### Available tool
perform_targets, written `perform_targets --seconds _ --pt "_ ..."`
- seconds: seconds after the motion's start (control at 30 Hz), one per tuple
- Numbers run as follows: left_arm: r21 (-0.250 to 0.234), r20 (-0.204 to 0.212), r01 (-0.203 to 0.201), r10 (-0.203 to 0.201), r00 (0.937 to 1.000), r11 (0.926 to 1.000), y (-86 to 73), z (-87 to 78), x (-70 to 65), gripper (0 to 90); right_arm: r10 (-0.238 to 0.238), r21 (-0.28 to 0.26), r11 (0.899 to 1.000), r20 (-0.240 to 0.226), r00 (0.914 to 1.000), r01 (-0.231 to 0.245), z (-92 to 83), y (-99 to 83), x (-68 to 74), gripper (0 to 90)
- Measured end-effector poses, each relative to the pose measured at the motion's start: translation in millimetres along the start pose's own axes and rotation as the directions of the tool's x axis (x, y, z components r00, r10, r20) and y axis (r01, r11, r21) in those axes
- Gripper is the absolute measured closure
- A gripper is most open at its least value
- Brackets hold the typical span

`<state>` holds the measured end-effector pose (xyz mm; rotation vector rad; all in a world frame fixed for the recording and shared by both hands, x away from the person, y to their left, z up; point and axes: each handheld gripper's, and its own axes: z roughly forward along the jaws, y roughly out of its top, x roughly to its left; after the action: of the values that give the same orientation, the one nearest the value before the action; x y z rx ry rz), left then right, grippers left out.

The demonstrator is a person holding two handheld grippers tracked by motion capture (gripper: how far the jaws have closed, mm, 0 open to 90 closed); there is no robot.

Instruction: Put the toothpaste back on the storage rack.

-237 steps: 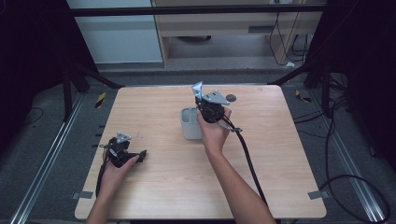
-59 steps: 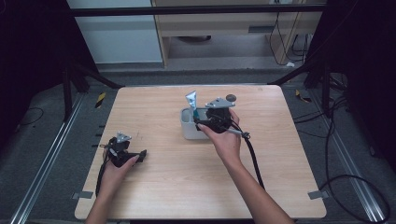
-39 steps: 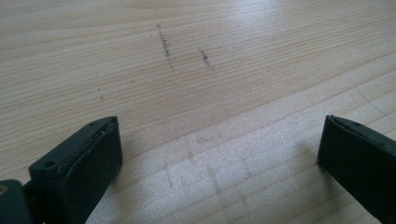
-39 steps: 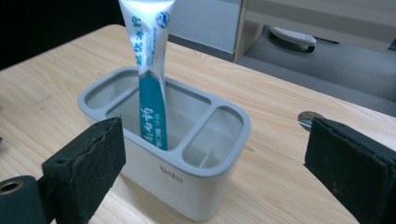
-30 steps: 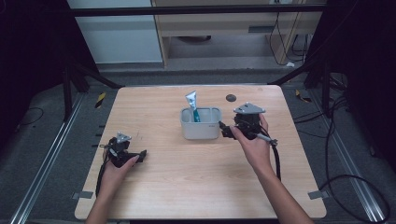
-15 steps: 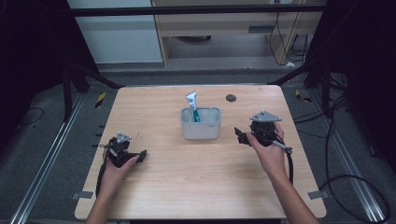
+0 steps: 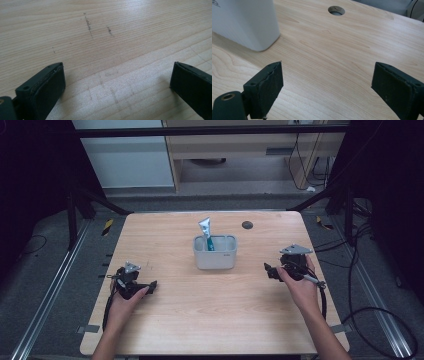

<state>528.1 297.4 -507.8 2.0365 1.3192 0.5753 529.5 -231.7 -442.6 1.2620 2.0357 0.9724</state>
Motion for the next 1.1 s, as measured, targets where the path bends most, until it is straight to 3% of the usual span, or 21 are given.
perform_targets --seconds 0.1,0.23,0.33,0.63,0.83,1.1 --pt "0.000 0.000 0.000 0.000 1.0000 1.0000 0.0 0.0 0.0 0.0 0.019 -0.004 1.000 -0.018 0.9997 -0.019 2.2 -5.9 -5.9 12.9" --pt "0.000 0.000 0.000 0.000 1.0000 1.0000 0.0 0.0 0.0 0.0 0.026 0.038 0.999 -0.009 0.9996 -0.025 11.4 -16.4 -15.2 13.1" --pt "-0.001 0.000 0.001 -0.001 1.0000 1.0000 0.0 0.1 0.0 0.0 0.067 0.054 0.996 -0.015 0.9976 -0.066 16.5 -26.9 -20.1 13.1" --pt "-0.001 0.000 0.001 -0.001 1.0000 1.0000 0.0 0.1 0.0 0.0 0.085 0.081 0.993 -0.040 0.9956 -0.081 26.0 -43.5 -16.2 12.3" --pt "-0.001 0.000 0.001 -0.001 1.0000 1.0000 0.0 0.1 0.0 0.0 0.130 0.077 0.989 -0.033 0.9910 -0.127 36.3 -47.5 -17.4 12.3" --pt "0.000 0.000 0.000 0.000 1.0000 1.0000 0.0 0.0 0.0 0.0 0.154 0.087 0.984 -0.005 0.9881 -0.153 47.3 -51.1 -19.1 11.6"
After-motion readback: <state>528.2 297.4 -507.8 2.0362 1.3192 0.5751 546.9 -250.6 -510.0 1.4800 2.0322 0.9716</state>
